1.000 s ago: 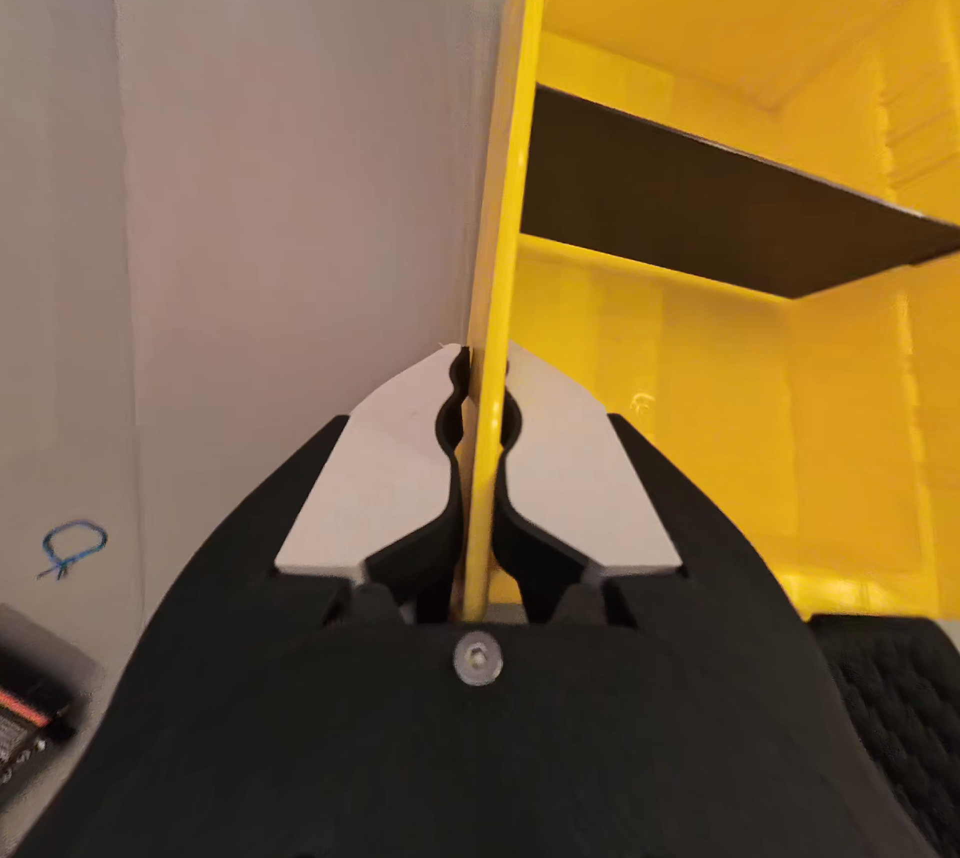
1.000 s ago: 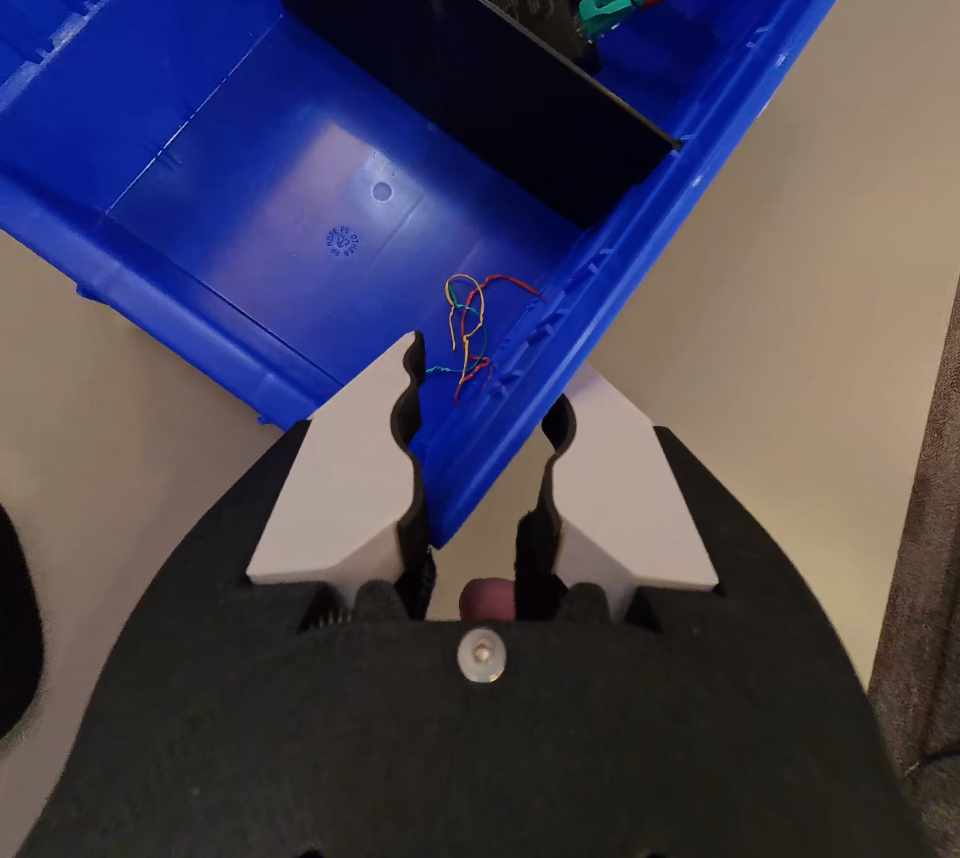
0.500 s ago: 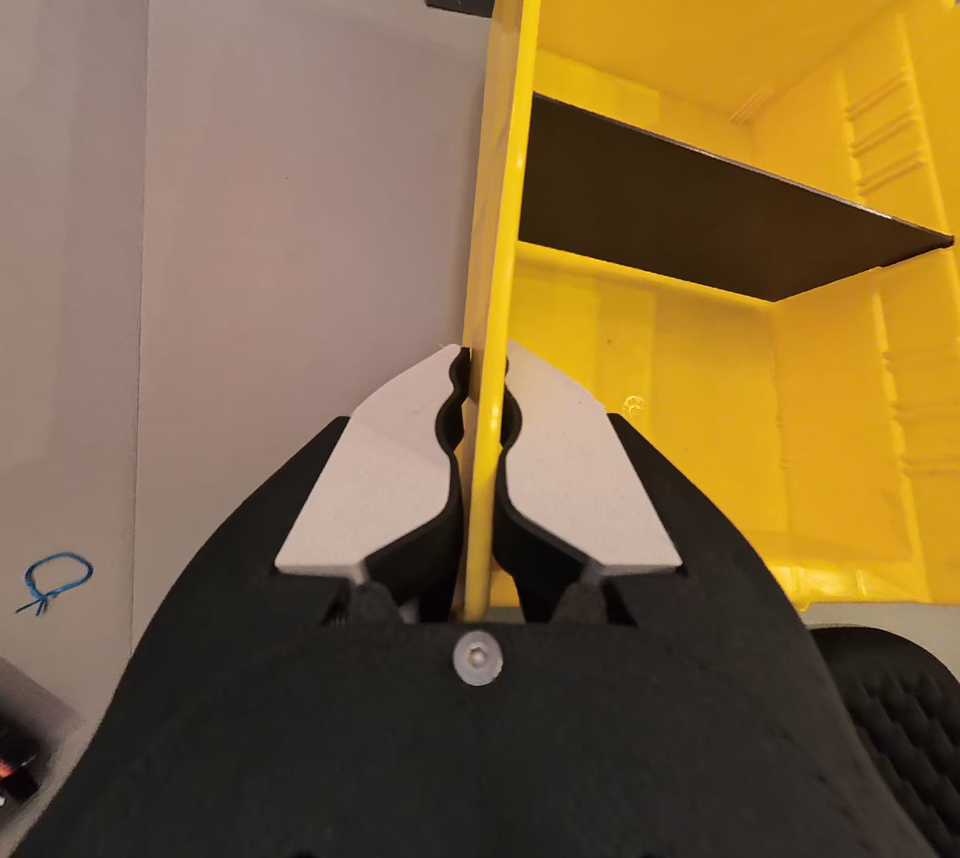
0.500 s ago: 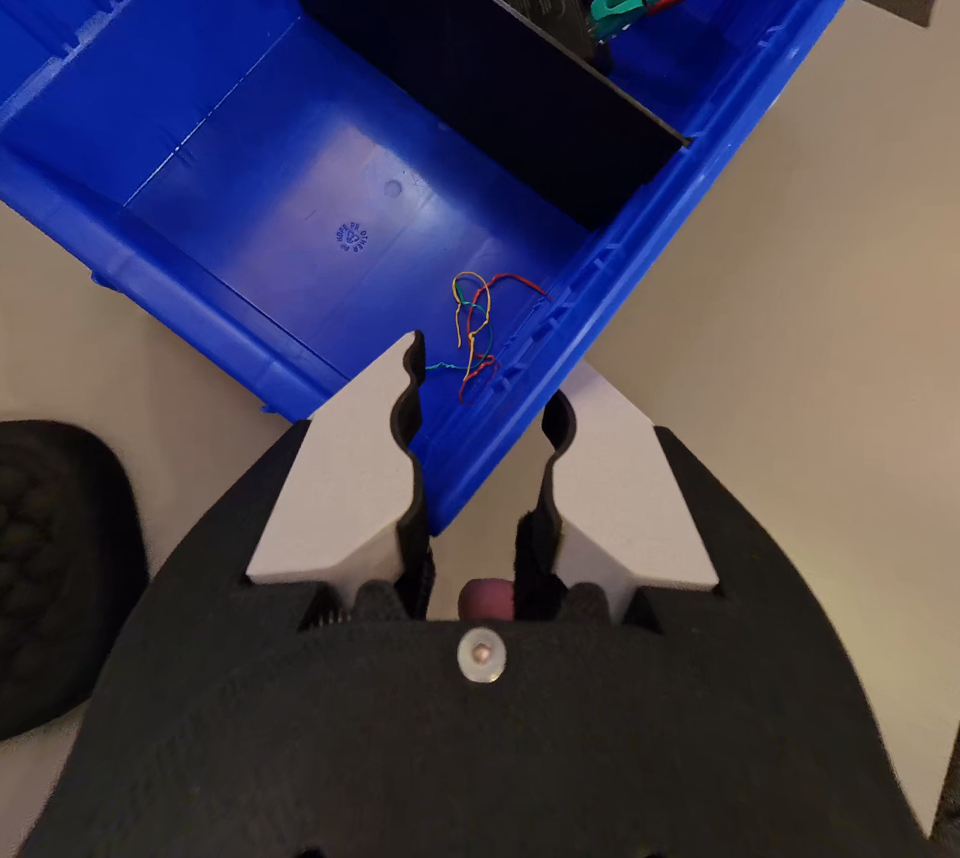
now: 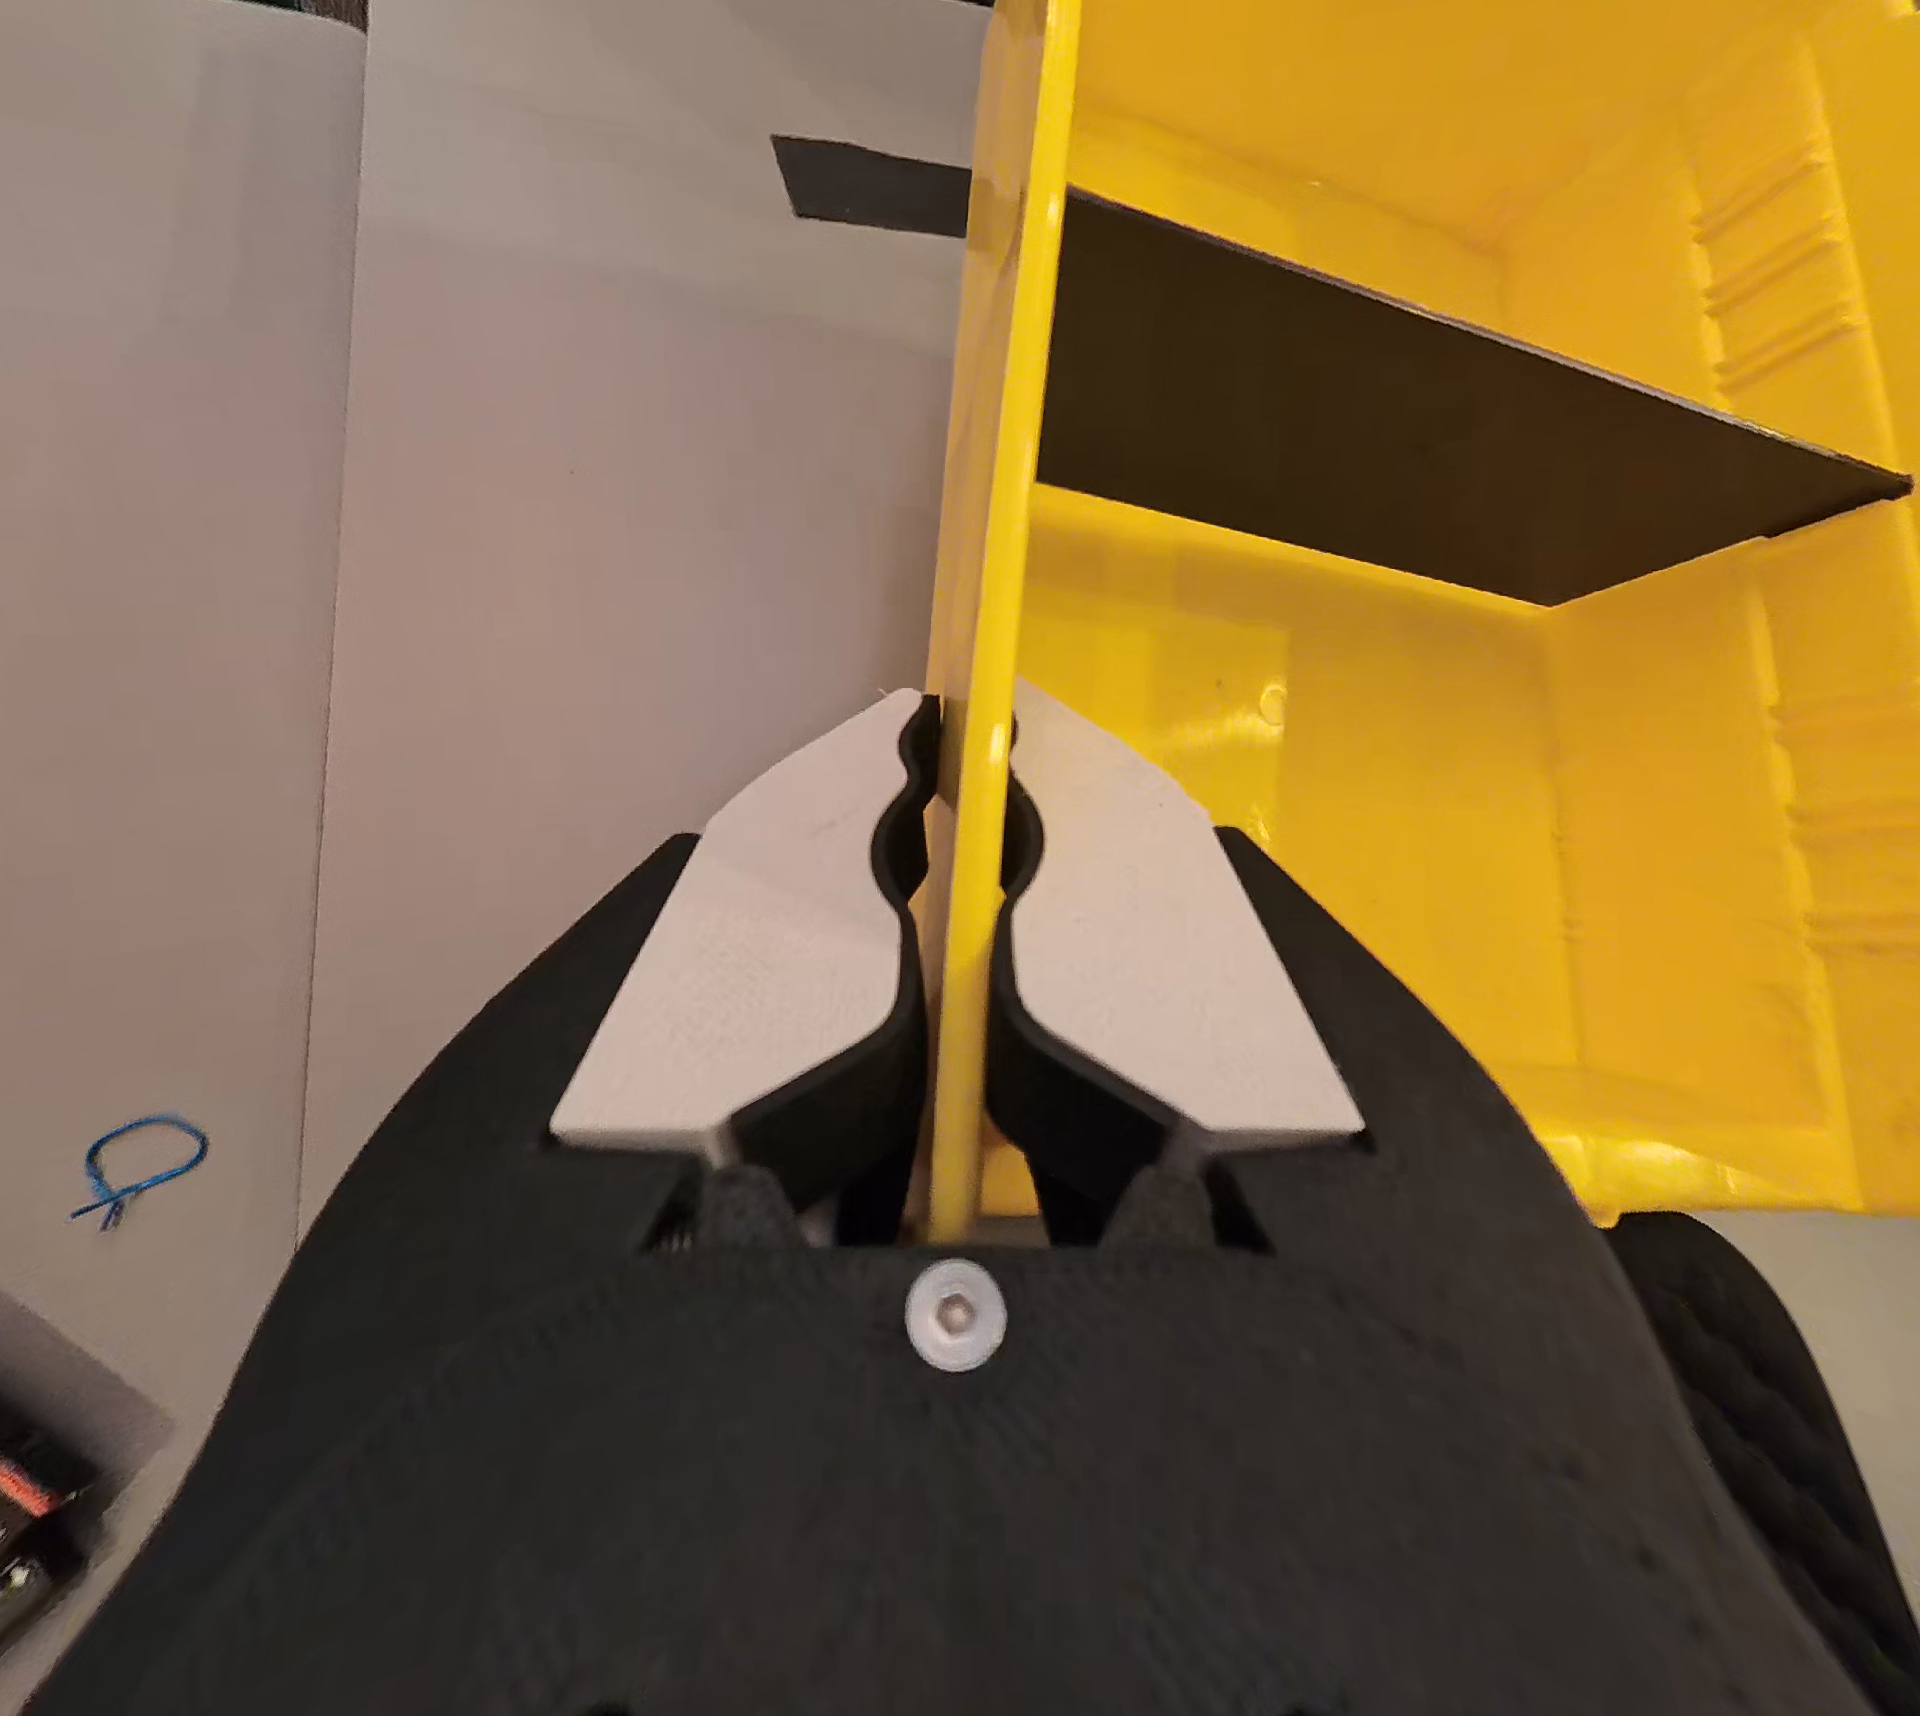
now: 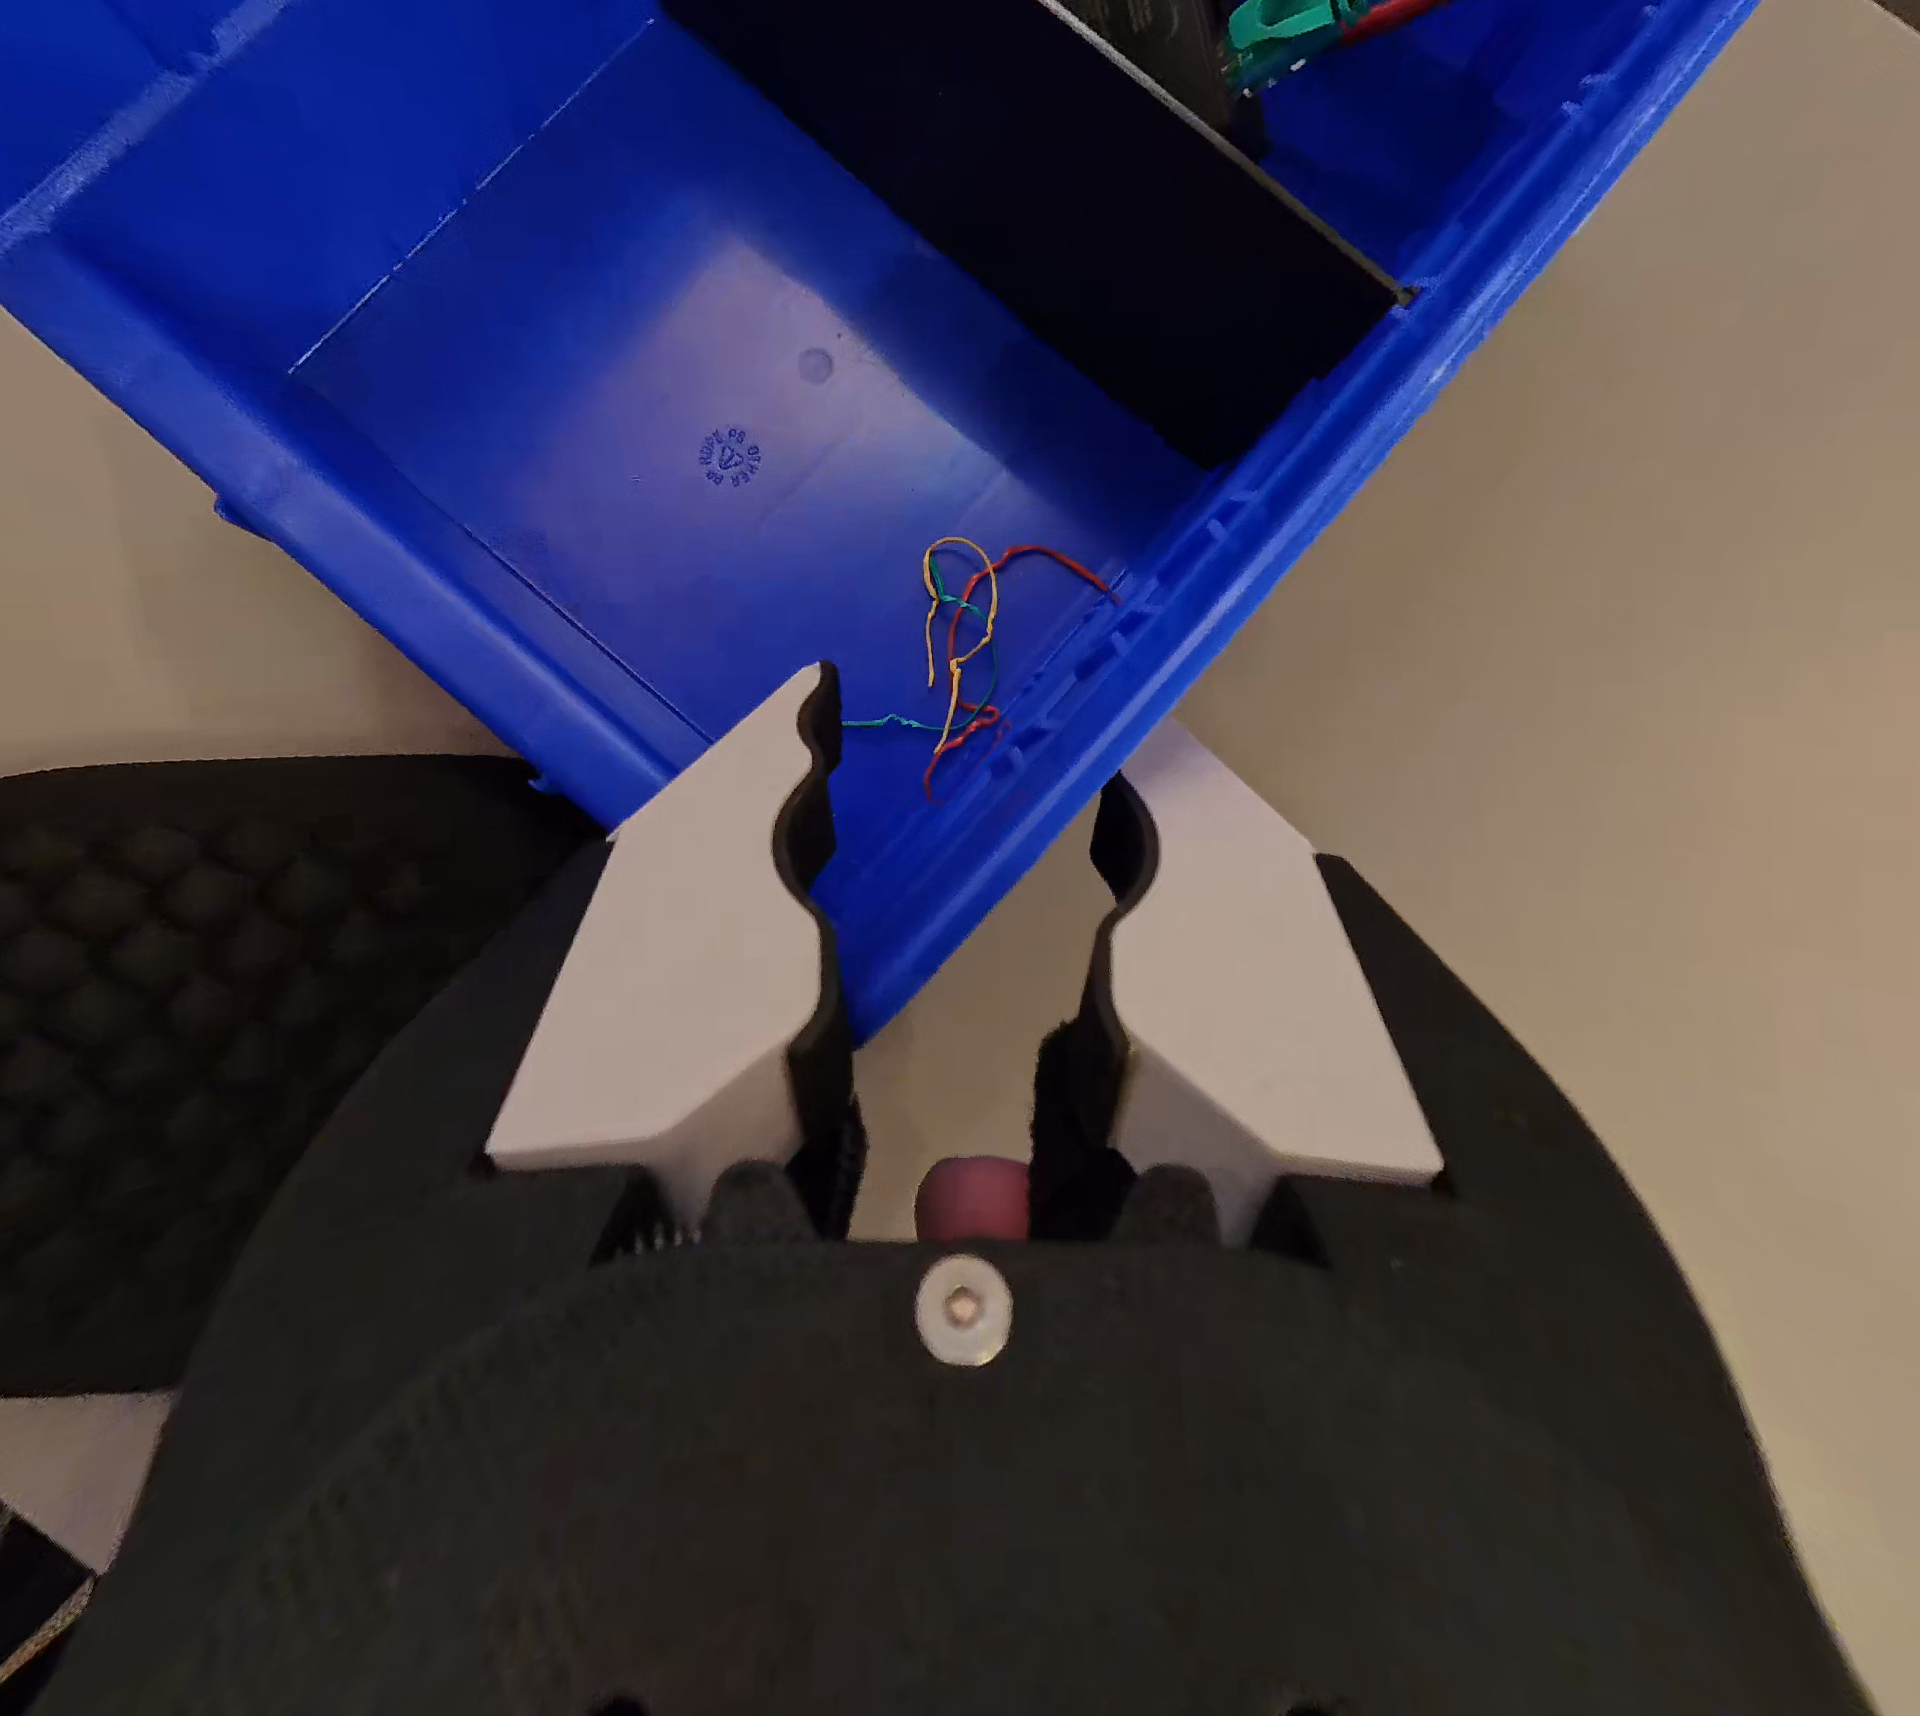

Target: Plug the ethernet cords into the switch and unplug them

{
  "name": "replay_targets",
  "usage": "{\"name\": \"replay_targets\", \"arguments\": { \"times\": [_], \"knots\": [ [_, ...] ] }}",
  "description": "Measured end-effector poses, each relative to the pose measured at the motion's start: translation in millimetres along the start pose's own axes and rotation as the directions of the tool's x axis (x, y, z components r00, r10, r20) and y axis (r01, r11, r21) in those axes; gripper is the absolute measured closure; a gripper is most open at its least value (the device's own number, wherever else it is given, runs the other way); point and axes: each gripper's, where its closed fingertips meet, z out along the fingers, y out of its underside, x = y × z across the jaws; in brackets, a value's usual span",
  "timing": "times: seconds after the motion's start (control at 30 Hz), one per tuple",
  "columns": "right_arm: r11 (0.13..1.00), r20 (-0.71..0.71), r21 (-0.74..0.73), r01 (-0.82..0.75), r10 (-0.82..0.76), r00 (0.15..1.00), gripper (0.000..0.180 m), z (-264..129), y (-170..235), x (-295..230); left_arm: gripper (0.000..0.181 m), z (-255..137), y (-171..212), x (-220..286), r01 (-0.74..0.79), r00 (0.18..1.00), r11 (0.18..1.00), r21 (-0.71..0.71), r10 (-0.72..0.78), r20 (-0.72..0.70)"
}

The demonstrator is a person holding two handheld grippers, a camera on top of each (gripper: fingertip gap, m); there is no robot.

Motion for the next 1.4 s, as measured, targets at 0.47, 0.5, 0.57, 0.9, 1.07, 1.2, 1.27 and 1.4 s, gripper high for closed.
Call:
{"name": "replay_targets", "arguments": {
  "times": [0.47, 0.5, 0.57, 0.9, 1.07, 1.2, 1.27, 1.4],
  "knots": [
    [0.988, 0.072, 0.014, 0.153, -0.154, 0.986, 0.123, 25, -35, -99, 0.175, -51, -7, 18, 0.003, 1.000, 0.994, 0.110, 0.000, -0.030],
    [0.986, 0.071, 0.018, 0.167, -0.168, 0.983, 0.120, 28, -38, -107, 0.175, -54, -8, 19, 0.003, 0.999, 0.993, 0.119, 0.000, -0.032],
    [0.985, 0.061, 0.024, 0.171, -0.173, 0.983, 0.118, 35, -45, -120, 0.175, -61, -8, 21, 0.007, 0.999, 0.991, 0.134, -0.002, -0.038],
    [0.985, 0.039, 0.028, 0.172, -0.173, 0.984, 0.119, 41, -53, -133, 0.175, -83, -3, 24, 0.014, 0.999, 0.985, 0.170, -0.009, -0.035],
    [0.985, 0.040, 0.032, 0.171, -0.172, 0.984, 0.119, 41, -55, -136, 0.175, -85, -3, 26, 0.024, 0.999, 0.983, 0.182, -0.016, -0.041],
    [0.984, 0.046, 0.036, 0.175, -0.176, 0.983, 0.119, 44, -59, -143, 0.175, -91, -2, 30, 0.022, 1.000, 0.979, 0.205, -0.018, -0.025],
    [0.983, 0.054, 0.039, 0.178, -0.180, 0.982, 0.118, 47, -63, -150, 0.175, -98, -1, 30, 0.035, 0.999, 0.973, 0.229, -0.033, -0.011],
    [0.980, 0.084, 0.047, 0.193, -0.196, 0.977, 0.118, 55, -76, -172, 0.175, -119, 4, 23, 0.070, 0.996, 0.953, 0.296, -0.081, 0.026]
  ]
}}
